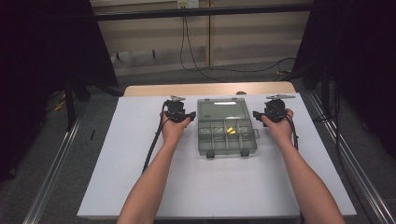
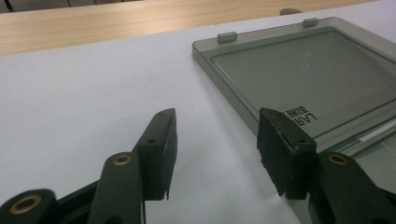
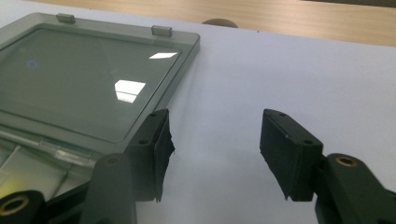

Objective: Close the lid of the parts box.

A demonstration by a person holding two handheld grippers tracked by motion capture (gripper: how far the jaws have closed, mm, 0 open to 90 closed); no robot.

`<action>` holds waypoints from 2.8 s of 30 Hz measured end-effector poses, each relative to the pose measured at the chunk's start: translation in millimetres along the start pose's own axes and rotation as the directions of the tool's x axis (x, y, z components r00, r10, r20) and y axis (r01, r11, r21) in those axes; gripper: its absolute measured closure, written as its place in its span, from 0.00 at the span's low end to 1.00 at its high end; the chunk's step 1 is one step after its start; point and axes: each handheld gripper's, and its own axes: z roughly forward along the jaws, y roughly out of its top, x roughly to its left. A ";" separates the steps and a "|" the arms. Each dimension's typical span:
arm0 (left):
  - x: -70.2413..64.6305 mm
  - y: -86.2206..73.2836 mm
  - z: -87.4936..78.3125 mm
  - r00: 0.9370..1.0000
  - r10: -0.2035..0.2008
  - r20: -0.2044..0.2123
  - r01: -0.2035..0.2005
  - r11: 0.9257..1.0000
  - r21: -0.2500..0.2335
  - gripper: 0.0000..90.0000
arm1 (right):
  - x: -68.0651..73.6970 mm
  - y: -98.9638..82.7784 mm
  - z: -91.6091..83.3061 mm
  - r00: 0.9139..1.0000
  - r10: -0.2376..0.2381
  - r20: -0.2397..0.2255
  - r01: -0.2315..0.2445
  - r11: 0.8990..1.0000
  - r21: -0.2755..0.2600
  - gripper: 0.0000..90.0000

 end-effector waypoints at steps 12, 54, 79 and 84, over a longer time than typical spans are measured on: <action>4.0 2.9 24.1 0.999 -0.039 -0.018 0.040 0.998 0.051 0.87 | -0.2 2.8 19.2 0.999 0.037 -0.016 -0.036 0.998 0.051 0.89; -3.6 14.3 48.5 0.986 -0.164 -0.009 0.164 0.983 0.082 1.00 | 11.3 9.5 48.2 0.993 0.105 -0.051 -0.102 0.994 0.045 1.00; -6.9 22.6 35.4 0.969 -0.248 0.010 0.247 0.969 0.027 1.00 | 8.9 13.8 37.1 0.970 0.231 -0.082 -0.232 0.973 -0.007 1.00; -7.2 24.5 30.9 0.967 -0.251 0.029 0.251 0.968 0.015 1.00 | 7.8 14.4 30.6 0.967 0.234 -0.102 -0.239 0.970 -0.036 1.00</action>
